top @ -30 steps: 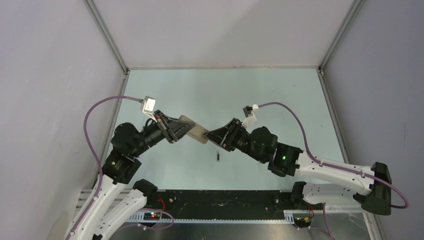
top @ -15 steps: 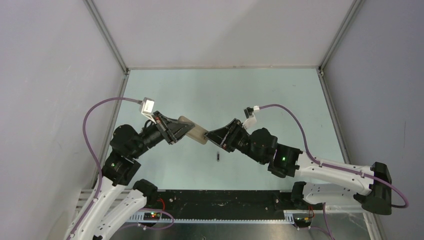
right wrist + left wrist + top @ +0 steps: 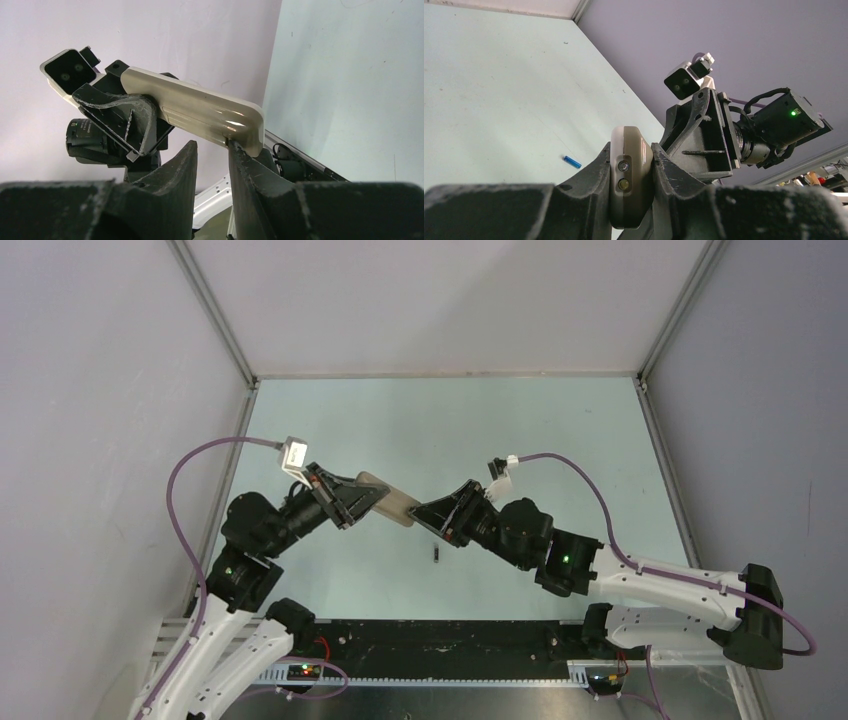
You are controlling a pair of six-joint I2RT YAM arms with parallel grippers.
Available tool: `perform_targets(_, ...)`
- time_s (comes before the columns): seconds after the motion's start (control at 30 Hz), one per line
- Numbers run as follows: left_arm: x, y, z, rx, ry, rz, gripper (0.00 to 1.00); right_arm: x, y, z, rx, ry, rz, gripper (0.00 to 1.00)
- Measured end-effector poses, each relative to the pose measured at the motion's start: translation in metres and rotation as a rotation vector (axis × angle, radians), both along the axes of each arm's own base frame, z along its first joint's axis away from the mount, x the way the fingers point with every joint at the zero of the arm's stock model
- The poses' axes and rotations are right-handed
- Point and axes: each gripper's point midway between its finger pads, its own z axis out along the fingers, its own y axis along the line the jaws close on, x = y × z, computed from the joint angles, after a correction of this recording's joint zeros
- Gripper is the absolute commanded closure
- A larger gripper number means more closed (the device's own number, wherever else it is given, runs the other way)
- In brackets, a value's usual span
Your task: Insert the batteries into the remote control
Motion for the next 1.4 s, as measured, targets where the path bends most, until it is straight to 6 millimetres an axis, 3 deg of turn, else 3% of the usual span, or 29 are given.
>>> perform_targets(1.0,0.0015,0.0004,-0.0040,-0.032,0.021,0.007,1.00,0.0082,0.0036,-0.0052,0.013,0.034,-0.052,0.67)
perform_targets(1.4,0.0031,0.0019,-0.0018,-0.049,0.025,0.016,1.00,0.0094,0.0063,0.0012,0.024,-0.007,-0.048,0.67)
